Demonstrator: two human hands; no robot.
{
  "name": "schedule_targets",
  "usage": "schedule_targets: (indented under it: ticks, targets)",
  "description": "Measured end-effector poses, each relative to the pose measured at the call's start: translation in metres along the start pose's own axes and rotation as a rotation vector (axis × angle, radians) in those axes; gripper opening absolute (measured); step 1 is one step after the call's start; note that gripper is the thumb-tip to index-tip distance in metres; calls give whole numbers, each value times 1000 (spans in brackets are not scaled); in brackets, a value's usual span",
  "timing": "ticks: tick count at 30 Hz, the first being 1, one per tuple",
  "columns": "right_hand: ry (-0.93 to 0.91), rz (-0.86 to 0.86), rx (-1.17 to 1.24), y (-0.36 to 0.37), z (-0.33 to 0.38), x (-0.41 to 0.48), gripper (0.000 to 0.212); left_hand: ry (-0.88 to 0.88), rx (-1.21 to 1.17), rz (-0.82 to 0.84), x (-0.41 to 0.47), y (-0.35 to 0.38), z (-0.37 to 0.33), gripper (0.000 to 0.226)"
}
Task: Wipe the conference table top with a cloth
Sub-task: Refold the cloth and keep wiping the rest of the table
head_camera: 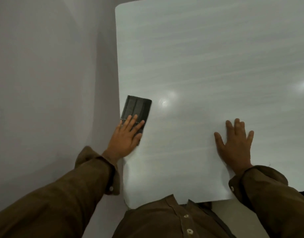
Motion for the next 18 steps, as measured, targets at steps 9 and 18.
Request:
schedule_targets:
  ticks: [9,18]
  targets:
    - [136,-131,-34,4,-1,3,68,-118,-3,18,131,-20,-47,56]
    - [105,-217,-134,10,-1,10,63,-155,100,-118,202,-25,47,57]
Point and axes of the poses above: each hand's wrist, its own x-axis towards the middle knuckle, its own y-axis out of the palm, z = x × y, the point moved 4 cm from there along x, towards the middle knuckle, and after that the axes turned 13 degrees about -y, right-handed, at the moved point
